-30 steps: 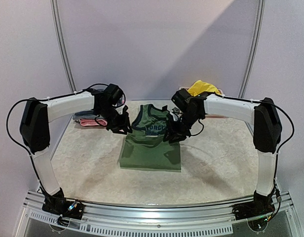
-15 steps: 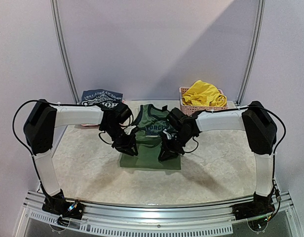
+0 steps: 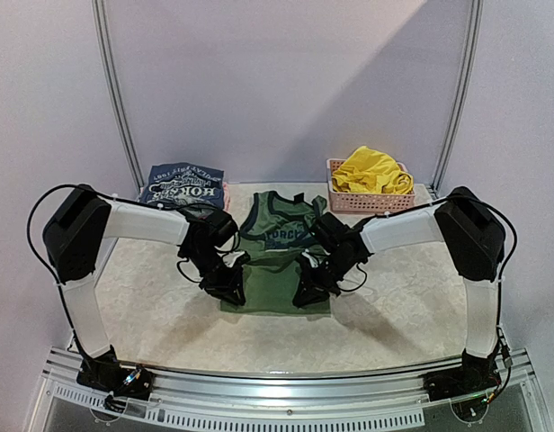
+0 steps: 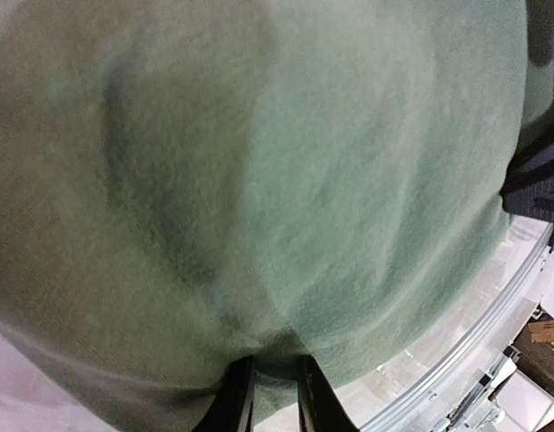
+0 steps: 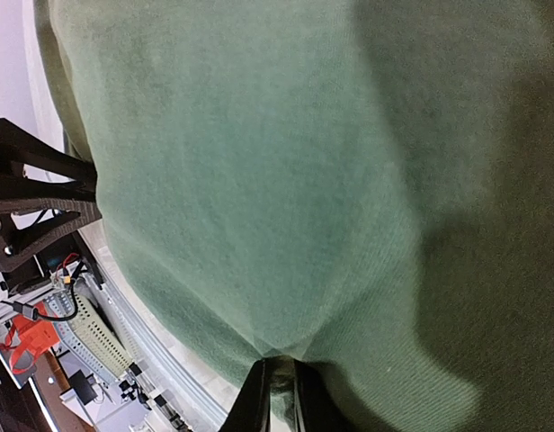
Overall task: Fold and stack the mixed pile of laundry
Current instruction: Adjust the rectangle-folded tank top at the center of the board.
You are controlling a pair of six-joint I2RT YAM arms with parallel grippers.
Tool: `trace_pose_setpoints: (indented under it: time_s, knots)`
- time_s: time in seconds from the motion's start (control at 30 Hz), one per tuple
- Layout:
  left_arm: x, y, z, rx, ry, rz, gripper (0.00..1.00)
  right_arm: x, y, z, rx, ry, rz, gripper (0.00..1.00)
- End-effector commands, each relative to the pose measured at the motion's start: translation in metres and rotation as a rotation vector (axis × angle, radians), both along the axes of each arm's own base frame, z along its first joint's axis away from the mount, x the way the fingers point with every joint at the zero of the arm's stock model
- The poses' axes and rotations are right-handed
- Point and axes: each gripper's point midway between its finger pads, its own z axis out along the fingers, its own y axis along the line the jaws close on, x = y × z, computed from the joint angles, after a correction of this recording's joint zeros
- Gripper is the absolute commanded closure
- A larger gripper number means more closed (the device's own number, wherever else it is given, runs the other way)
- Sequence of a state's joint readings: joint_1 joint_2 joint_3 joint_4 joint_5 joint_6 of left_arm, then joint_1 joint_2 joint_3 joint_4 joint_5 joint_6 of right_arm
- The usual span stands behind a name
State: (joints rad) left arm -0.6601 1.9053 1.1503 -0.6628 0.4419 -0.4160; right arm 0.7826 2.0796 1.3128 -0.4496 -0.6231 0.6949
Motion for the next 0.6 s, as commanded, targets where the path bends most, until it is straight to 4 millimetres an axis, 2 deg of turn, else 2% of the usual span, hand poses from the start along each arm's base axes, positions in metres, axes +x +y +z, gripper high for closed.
trace_pose_setpoints:
  time_s: [0.0,0.3,0.43,0.57]
  knots:
    - [-0.026,0.008,-0.015,0.049,0.010,-0.019,0.84,-0.020,-0.028,-0.022,-0.108,0.044,-0.018,0.89]
    - [-0.056,0.022,-0.010,0.100,-0.015,-0.007,0.85,-0.041,-0.044,-0.006,-0.123,0.039,-0.008,0.88]
    - [-0.056,0.024,0.013,0.100,-0.070,0.002,0.85,-0.043,-0.040,0.007,-0.113,0.024,0.035,0.87]
    - [-0.045,0.025,0.046,0.094,-0.149,0.004,0.82,-0.032,-0.030,0.036,-0.092,-0.029,0.066,0.85]
